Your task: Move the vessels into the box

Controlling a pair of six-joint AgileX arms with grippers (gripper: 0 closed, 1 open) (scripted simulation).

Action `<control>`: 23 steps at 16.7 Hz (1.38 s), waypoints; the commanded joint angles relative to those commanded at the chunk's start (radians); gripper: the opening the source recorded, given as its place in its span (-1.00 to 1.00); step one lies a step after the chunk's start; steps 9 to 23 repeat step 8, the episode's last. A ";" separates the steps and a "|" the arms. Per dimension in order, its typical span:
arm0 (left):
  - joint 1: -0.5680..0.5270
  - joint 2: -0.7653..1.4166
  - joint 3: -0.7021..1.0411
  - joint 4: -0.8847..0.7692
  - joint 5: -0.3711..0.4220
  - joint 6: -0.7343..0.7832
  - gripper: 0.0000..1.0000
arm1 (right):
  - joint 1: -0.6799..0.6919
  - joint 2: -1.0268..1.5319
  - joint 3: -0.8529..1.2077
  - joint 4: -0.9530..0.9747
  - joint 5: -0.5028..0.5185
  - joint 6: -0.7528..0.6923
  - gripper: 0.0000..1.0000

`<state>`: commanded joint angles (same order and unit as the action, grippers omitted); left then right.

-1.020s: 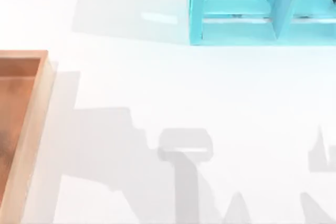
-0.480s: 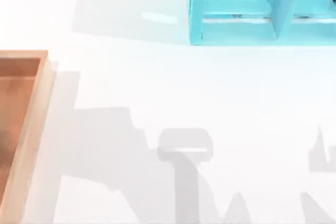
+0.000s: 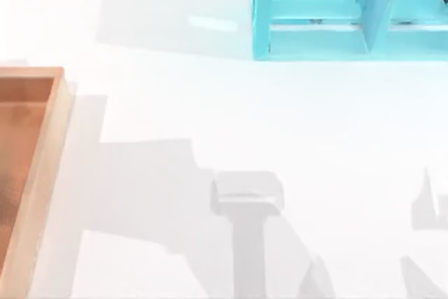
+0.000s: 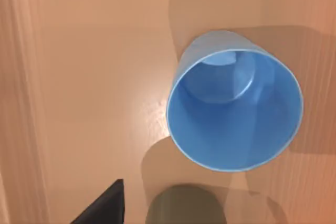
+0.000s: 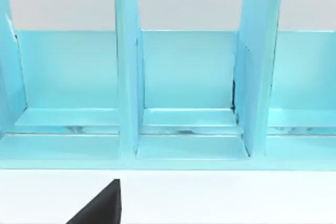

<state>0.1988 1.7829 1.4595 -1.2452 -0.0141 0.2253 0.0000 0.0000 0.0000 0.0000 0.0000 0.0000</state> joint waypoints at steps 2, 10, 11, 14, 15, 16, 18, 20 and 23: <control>-0.001 -0.001 0.098 -0.094 0.001 -0.001 1.00 | 0.000 0.000 0.000 0.000 0.000 0.000 1.00; -0.004 -0.008 0.286 -0.283 0.001 -0.004 1.00 | 0.000 0.000 0.000 0.000 0.000 0.000 1.00; -0.004 -0.008 0.286 -0.283 0.001 -0.004 1.00 | 0.000 0.000 0.000 0.000 0.000 0.000 1.00; -0.004 -0.008 0.286 -0.283 0.001 -0.004 1.00 | 0.000 0.000 0.000 0.000 0.000 0.000 1.00; -0.004 -0.008 0.286 -0.283 0.001 -0.004 1.00 | 0.000 0.000 0.000 0.000 0.000 0.000 1.00; -0.004 -0.008 0.286 -0.283 0.001 -0.004 1.00 | 0.000 0.000 0.000 0.000 0.000 0.000 1.00; -0.004 -0.008 0.286 -0.283 0.001 -0.004 1.00 | 0.000 0.000 0.000 0.000 0.000 0.000 1.00; -0.004 -0.008 0.286 -0.283 0.001 -0.004 1.00 | 0.000 0.000 0.000 0.000 0.000 0.000 1.00; -0.004 -0.008 0.286 -0.283 0.001 -0.004 1.00 | 0.000 0.000 0.000 0.000 0.000 0.000 1.00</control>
